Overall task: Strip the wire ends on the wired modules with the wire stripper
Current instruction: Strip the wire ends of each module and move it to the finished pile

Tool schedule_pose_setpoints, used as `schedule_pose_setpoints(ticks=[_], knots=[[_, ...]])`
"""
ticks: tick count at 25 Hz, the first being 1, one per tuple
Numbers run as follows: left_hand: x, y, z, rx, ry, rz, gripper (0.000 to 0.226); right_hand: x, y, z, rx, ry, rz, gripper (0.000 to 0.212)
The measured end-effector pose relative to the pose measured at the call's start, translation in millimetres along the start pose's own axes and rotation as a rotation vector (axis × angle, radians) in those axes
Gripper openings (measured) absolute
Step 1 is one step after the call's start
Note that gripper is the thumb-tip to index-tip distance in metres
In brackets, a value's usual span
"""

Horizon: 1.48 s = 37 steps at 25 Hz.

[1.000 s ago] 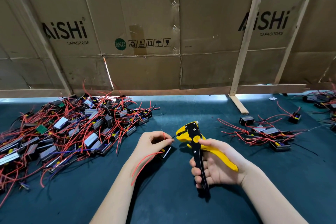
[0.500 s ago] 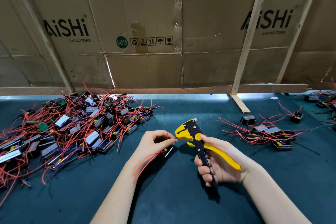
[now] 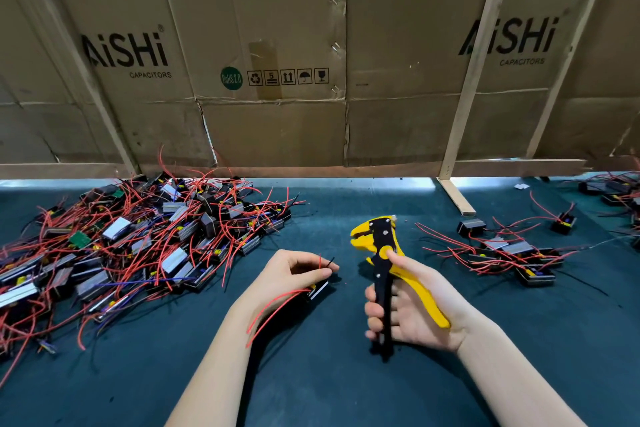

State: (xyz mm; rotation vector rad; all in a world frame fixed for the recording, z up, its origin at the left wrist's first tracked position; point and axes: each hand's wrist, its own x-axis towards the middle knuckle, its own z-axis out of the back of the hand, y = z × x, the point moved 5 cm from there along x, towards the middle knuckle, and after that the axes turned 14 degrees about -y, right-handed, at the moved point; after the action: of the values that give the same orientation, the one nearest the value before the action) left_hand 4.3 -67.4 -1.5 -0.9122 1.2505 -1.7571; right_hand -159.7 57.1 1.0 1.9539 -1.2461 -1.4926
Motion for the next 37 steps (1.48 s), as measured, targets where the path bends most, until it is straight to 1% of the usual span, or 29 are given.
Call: schedule_pose_setpoints(ticks=[3, 4, 6, 8, 12, 14, 18, 26, 28, 37], knots=[[-1.0, 1.0, 2.3, -0.001, 0.104, 0.012, 0.02, 2.5, 1.2, 2.0, 0.116, -0.063, 0.022, 0.054], [-1.1, 0.6, 3.8, -0.002, 0.108, 0.004, 0.02, 3.4, 2.2, 3.4, 0.148, -0.082, 0.021, 0.054], [-0.6, -0.7, 6.4, -0.035, 0.051, -0.027, 0.015, 3.3, 4.4, 5.5, 0.169, -0.085, 0.01, 0.055], [-0.8, -3.1, 4.5, -0.057, -0.001, -0.065, 0.014, 1.3, 3.3, 2.7, 0.098, -0.03, -0.02, 0.055], [-3.4, -7.3, -9.0, 0.037, 0.078, -0.13, 0.019, -2.6, -1.5, -2.0, -0.156, 0.171, -0.027, 0.057], [-3.9, -7.7, -10.0, 0.046, 0.086, -0.114, 0.02, -3.7, -1.9, -3.3, -0.204, 0.206, -0.027, 0.059], [-3.9, -9.2, -9.8, 0.008, 0.065, -0.103, 0.021, -4.9, -0.5, -4.2, -0.229, 0.2, -0.034, 0.06], [-5.5, -14.0, -10.0, 0.059, 0.064, -0.069, 0.023, -6.6, -0.5, -5.4, -0.245, 0.213, -0.032, 0.059], [-5.3, -13.9, -9.9, 0.083, 0.068, -0.065, 0.023, -6.8, -0.9, -5.4, -0.258, 0.2, -0.031, 0.058], [-4.5, -11.4, -6.4, 0.044, 0.063, -0.016, 0.021, -9.0, -1.9, -6.8, -0.348, 0.127, -0.042, 0.058]])
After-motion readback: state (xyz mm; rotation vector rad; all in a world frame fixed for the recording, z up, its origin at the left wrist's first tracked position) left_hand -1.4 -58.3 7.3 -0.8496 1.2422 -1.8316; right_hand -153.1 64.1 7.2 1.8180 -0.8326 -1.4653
